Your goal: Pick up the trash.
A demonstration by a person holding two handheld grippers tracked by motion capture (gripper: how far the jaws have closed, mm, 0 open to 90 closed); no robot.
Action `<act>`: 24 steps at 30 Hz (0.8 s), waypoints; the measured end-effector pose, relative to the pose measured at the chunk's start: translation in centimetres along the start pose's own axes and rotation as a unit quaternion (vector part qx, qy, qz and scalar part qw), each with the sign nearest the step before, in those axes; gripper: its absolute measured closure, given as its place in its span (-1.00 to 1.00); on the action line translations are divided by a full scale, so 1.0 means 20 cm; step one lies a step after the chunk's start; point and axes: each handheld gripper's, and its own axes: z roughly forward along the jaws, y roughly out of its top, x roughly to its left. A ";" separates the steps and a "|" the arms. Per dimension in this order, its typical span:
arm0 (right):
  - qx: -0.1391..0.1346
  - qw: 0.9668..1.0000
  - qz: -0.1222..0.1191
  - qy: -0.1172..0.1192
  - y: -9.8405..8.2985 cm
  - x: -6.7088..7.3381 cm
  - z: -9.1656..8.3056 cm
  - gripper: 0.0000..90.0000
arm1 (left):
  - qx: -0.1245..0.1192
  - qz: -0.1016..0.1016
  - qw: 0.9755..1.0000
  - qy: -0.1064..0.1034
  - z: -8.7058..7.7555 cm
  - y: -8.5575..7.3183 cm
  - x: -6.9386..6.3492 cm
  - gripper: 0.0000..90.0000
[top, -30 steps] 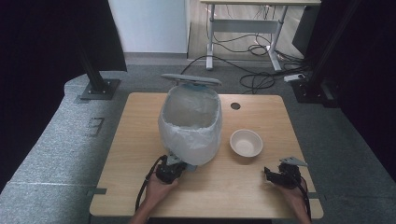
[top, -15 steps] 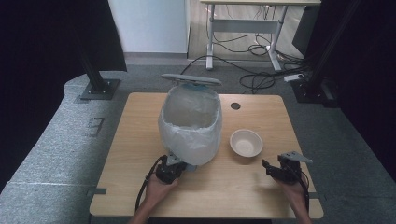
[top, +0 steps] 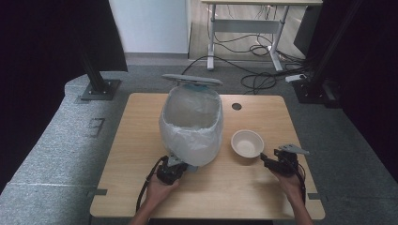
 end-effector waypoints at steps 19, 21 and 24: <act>0.026 1.000 0.001 -0.011 0.11 -0.05 0.18 -0.12 | 0.001 0.002 1.000 -0.001 0.00 0.00 0.00 1.00; 0.029 0.999 0.002 -0.013 0.11 -0.06 0.20 -0.11 | 0.001 0.002 1.000 -0.001 0.00 0.00 0.00 1.00; 0.031 0.999 0.005 -0.013 0.11 -0.06 0.22 -0.09 | 0.001 0.002 1.000 -0.002 0.00 0.00 0.00 1.00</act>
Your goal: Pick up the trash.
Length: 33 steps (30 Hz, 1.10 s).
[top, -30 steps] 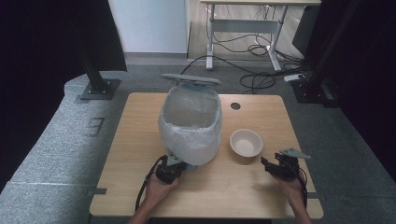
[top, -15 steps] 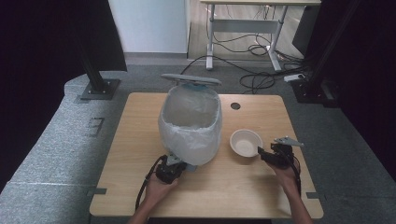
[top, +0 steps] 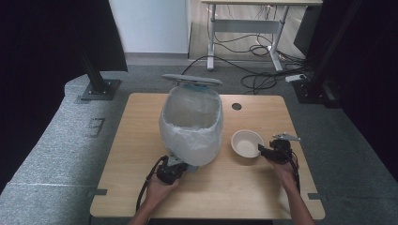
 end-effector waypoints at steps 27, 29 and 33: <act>0.014 1.000 0.006 0.025 -0.08 0.02 0.04 0.31 | -0.001 0.003 1.000 0.001 0.00 0.00 0.00 1.00; 0.015 1.000 0.003 0.027 -0.09 0.03 0.03 0.39 | -0.001 0.003 1.000 0.001 0.00 0.00 0.00 1.00; 0.012 0.999 0.011 0.037 -0.11 0.02 -0.01 0.55 | -0.001 0.004 1.000 0.002 0.00 0.00 0.00 1.00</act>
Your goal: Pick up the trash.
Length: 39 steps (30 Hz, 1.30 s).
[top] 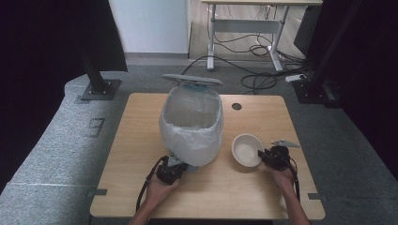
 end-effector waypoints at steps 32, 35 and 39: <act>-0.083 0.990 0.059 0.093 0.04 -0.04 -0.27 0.86 | -0.001 0.002 1.000 0.001 0.00 0.00 0.00 1.00; -0.091 0.989 0.061 0.097 0.05 -0.04 -0.28 0.86 | -0.001 0.002 1.000 0.001 0.00 0.00 0.00 1.00; -0.101 0.987 0.062 0.105 0.06 -0.03 -0.31 0.86 | -0.001 0.001 1.000 0.001 0.00 0.00 0.00 1.00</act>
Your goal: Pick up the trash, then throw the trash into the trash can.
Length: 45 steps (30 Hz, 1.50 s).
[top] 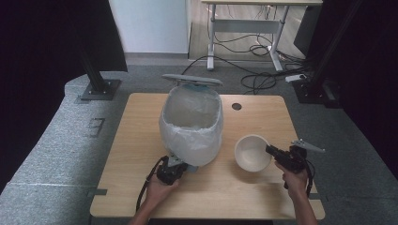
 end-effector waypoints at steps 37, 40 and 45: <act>-0.068 0.997 -0.002 0.035 0.11 0.08 -0.14 0.87 | -0.001 0.000 1.000 -0.001 0.00 0.00 0.00 1.00; -0.077 0.996 -0.001 0.039 0.12 0.09 -0.15 0.87 | -0.002 0.000 1.000 -0.001 0.00 0.00 0.00 1.00; -0.088 0.995 0.000 0.046 0.14 0.10 -0.17 0.87 | -0.002 0.001 1.000 0.000 0.00 0.00 0.00 1.00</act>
